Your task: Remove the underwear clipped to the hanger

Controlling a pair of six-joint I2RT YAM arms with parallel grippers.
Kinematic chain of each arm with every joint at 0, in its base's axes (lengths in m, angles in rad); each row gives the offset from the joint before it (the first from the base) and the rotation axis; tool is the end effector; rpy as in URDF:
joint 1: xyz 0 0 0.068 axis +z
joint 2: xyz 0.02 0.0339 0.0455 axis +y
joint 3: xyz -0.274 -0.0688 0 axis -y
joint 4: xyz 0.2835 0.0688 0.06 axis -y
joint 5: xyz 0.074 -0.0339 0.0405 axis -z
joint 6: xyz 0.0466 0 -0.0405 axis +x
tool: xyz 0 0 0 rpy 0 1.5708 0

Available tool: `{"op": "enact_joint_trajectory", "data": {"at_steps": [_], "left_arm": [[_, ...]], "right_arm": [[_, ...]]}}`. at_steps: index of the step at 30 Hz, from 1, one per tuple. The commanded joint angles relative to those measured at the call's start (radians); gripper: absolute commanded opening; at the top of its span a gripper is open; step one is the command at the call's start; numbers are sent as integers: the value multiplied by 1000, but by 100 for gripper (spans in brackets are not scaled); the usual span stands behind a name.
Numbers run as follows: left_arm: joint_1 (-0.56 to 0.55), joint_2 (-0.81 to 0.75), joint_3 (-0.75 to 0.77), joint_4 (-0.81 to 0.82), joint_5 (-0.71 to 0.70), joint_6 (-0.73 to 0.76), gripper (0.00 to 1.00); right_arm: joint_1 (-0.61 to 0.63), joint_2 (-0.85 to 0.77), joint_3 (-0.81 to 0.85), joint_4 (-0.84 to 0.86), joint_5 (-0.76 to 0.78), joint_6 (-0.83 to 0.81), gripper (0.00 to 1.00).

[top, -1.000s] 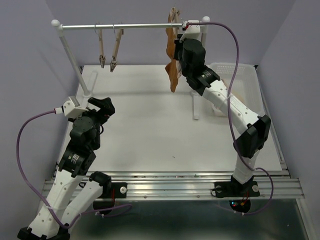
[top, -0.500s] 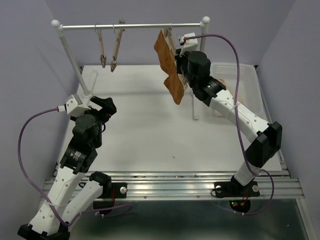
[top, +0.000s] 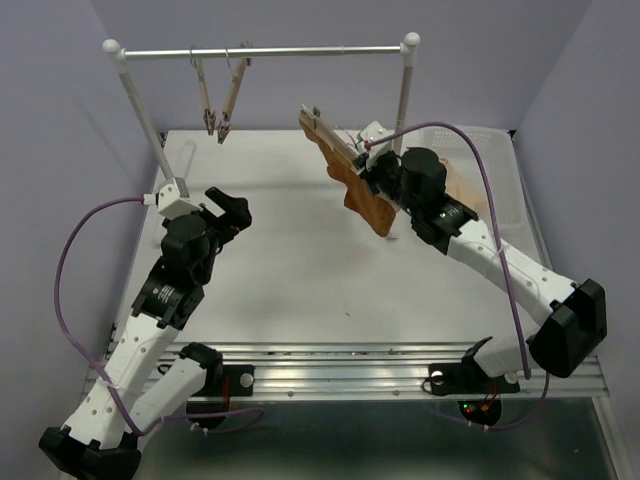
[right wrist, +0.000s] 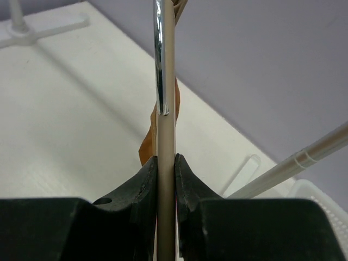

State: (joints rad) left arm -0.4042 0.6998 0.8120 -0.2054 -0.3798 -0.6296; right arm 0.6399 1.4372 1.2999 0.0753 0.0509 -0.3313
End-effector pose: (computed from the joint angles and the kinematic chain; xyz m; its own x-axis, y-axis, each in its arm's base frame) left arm 0.1927 -0.0636 0.3704 -0.0844 -0.5587 -0.8251 -0.0295 0.8291 -0.5584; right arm 0.3165 0.2327 0.3982 0.1337 -0.3054 -0.9428 -0.5416 0.7742 -0.3276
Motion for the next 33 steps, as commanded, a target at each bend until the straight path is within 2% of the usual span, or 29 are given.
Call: {"op": "enact_joint_trajectory", "data": {"at_steps": [1,4,8,17,21,33], "left_arm": [[-2,32,62,61,166,-13,99],[-2,67,95,63,263,-33,99],[-4,93,124,72,350,-74,99],[-4,119,167,43,404,-217,99],[-4,147,182,1,391,-266,99],[-4,170,168,-40,294,-397,99]], "right_arm": [[1,-115,-141,124,-186,-189,1],[20,-155,-211,135,-213,-334,1],[67,-213,-319,228,-209,-490,1],[190,-265,-433,336,-152,-727,1],[265,-241,-481,464,-56,-836,1],[326,-173,-518,583,67,-942,1]]}}
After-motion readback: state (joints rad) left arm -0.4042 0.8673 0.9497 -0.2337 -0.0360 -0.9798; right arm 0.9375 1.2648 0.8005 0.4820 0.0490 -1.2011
